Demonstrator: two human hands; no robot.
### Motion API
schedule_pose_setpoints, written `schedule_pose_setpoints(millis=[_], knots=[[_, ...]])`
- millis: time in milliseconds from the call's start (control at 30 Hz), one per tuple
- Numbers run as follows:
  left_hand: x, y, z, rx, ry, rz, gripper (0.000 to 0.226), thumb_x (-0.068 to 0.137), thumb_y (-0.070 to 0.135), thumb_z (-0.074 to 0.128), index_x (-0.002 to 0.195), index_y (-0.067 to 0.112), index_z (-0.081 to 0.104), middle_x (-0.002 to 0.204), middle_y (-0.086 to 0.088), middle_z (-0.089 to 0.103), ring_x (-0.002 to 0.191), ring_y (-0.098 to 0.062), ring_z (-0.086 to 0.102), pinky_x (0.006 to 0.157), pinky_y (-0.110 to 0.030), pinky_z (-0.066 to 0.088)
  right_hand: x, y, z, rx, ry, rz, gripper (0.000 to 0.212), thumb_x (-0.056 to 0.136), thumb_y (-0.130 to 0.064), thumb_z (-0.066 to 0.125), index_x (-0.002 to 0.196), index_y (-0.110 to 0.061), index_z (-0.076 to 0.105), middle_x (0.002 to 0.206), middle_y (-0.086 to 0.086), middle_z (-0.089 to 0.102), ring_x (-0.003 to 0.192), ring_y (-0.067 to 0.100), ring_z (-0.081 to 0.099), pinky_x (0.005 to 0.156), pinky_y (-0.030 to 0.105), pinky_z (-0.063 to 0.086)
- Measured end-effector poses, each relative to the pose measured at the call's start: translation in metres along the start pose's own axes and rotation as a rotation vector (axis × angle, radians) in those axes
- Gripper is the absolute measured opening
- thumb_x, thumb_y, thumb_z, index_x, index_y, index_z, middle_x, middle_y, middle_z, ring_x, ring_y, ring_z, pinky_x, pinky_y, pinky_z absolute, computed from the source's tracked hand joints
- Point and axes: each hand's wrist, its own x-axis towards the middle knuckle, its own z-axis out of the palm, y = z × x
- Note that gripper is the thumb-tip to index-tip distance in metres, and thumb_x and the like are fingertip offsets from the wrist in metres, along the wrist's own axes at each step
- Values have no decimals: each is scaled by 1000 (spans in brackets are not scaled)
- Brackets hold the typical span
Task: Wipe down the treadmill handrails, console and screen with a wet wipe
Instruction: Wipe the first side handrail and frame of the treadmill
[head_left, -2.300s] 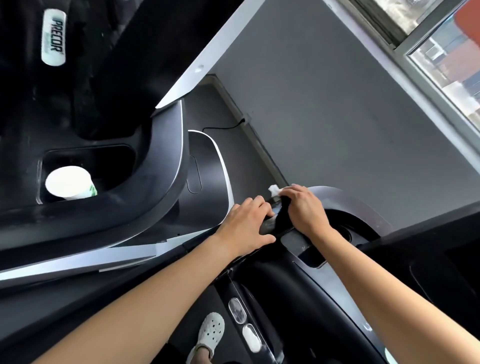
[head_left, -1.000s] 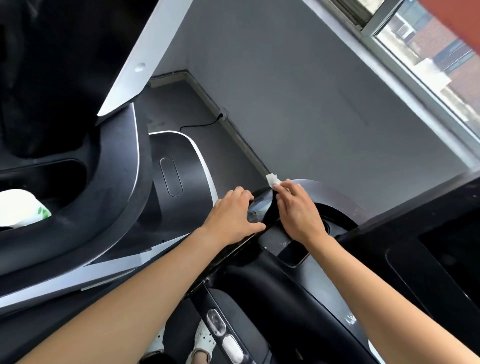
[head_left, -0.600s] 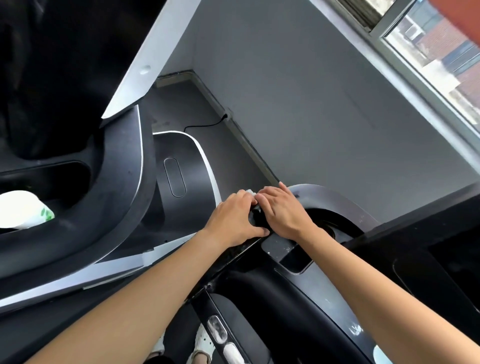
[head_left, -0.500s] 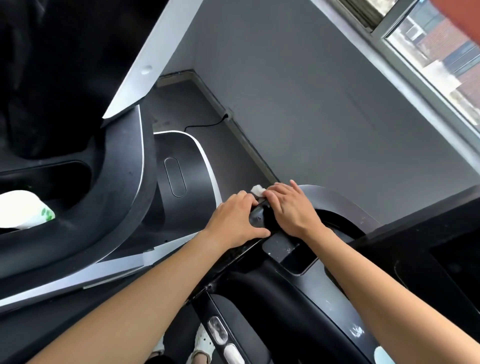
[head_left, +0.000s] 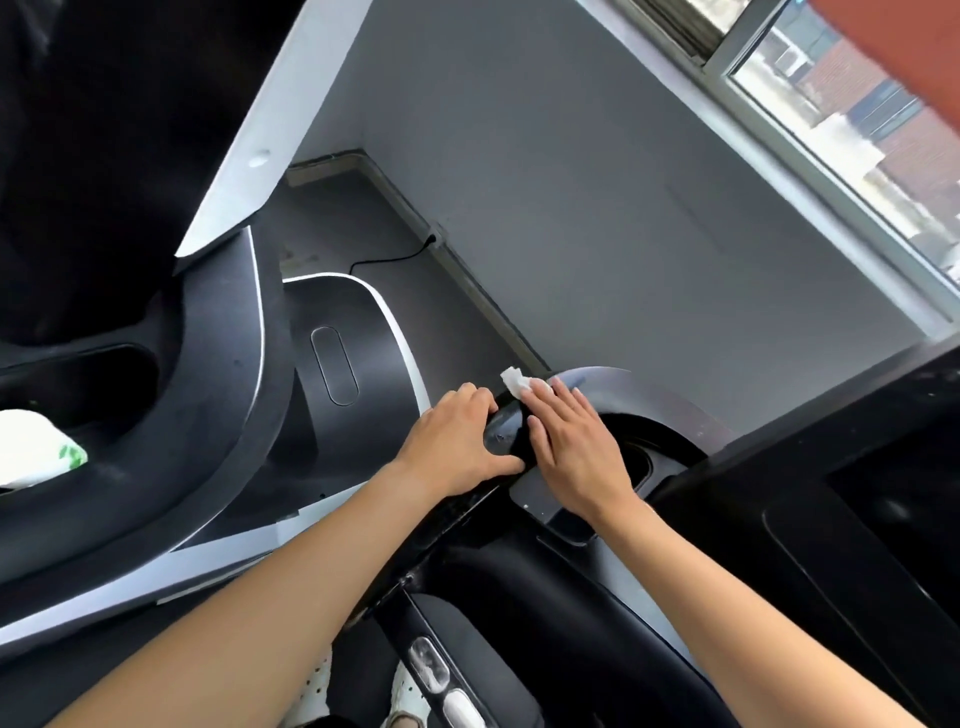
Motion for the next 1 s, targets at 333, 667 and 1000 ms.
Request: schedule_pose_setpoints(millis=[333,667,1000], knots=[[-1,8,3,123,-4,15,67,81,64,73,125,19,51,117,3,49,112,-19,51,93,-38,48,-17,-9,-1,52,229,115,33,102,-9,53,134,-7,62,145,8,58,140,33,43,118,36,32],[-4,14,10,193,-1,-2,65,84,61,66,128,16,49,124,0,49,116,-22,49,97,-40,44,-27,17,3,79,350,207,49,86,15,66,131,-5,68,135,3,66,100,31,52,89,38,55],[19,43,20,137,45,66,61,86,43,65,138,16,48,134,-1,47,124,-26,48,100,-44,44,-21,-5,-1,-21,210,-43,53,84,-3,57,137,-6,61,133,3,62,97,26,50,93,31,49]])
